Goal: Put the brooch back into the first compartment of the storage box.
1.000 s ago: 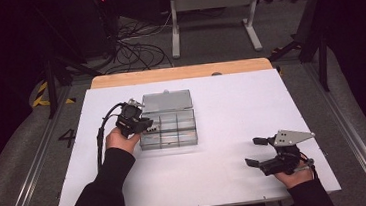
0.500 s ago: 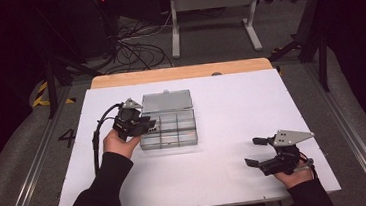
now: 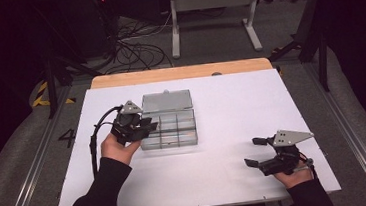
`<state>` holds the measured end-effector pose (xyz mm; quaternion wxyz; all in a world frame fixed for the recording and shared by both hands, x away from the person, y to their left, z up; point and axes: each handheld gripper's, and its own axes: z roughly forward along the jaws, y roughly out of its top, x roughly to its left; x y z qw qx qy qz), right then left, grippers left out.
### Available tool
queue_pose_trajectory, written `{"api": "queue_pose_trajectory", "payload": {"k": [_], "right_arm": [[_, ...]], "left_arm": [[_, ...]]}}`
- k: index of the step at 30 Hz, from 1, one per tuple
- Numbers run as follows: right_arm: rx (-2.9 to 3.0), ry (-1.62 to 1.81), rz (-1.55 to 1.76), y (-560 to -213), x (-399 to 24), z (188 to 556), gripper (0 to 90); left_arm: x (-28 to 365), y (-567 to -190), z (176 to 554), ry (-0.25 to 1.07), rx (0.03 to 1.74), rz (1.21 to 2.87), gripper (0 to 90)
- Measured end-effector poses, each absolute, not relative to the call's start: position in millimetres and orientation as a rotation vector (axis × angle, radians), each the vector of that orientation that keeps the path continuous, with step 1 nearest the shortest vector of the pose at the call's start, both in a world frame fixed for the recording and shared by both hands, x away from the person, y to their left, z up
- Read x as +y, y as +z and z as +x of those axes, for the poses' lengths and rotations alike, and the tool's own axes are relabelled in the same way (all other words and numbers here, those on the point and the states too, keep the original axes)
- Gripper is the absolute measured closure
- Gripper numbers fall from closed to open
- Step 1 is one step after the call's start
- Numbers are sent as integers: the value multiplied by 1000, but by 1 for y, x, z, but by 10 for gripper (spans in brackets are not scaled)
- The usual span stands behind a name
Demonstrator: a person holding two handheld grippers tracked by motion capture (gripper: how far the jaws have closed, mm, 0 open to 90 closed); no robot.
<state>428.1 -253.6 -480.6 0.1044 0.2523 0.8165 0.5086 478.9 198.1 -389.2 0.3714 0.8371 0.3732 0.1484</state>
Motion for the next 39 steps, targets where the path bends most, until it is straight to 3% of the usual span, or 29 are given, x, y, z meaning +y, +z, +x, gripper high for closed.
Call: {"api": "queue_pose_trajectory", "payload": {"k": [18,24,30,39], "right_arm": [[2408,1519,721,-479,-253,427,145],[2410,1518,718,-480,-252,427,143],[2413,1512,714,-480,-251,426,143],[2418,1512,709,-480,-250,426,142]], "left_arm": [[212,-394,442,402,858,2043,566],[220,-402,428,367,837,1944,458],[228,-412,413,375,807,1914,393],[237,-428,399,399,765,1890,225]]}}
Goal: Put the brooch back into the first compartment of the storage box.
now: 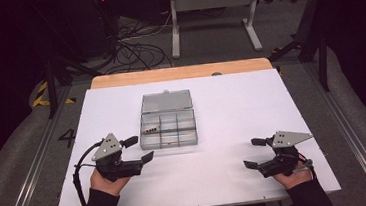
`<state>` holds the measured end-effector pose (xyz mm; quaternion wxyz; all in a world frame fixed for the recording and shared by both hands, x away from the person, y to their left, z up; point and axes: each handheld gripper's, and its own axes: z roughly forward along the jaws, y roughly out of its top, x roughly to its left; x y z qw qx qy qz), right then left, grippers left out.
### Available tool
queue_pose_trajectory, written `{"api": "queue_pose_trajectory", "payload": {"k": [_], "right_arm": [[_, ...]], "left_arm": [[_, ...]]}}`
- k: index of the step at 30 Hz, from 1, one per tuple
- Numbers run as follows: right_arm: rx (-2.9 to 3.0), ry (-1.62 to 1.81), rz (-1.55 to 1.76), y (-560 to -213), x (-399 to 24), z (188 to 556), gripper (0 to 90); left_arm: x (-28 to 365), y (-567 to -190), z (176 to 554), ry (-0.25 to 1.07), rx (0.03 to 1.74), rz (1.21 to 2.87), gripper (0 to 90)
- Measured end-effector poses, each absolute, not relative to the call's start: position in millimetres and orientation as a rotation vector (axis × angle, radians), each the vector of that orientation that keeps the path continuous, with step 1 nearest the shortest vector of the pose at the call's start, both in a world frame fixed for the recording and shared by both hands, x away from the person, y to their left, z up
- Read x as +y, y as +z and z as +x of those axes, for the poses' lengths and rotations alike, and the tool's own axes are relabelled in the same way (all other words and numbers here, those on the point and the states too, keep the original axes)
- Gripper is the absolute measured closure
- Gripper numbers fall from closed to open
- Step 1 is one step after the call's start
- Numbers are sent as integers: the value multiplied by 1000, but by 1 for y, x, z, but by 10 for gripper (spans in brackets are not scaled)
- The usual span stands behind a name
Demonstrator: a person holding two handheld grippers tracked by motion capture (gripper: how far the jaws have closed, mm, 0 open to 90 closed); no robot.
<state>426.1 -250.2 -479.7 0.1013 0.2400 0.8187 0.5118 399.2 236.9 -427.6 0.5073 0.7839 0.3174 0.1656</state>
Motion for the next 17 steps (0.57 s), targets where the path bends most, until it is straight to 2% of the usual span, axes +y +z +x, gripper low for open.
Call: {"api": "queue_pose_trajectory", "payload": {"k": [6,10,14,17], "right_arm": [[2421,1512,709,-480,-250,426,142],[2420,1512,704,-480,-250,426,142],[2418,1513,703,-479,-250,425,142],[2417,1515,703,-479,-250,426,142]], "left_arm": [[248,-440,390,375,719,1857,127],[256,-452,385,334,757,1825,51],[266,-462,381,304,774,1833,22],[272,-463,376,331,772,1827,16]]}}
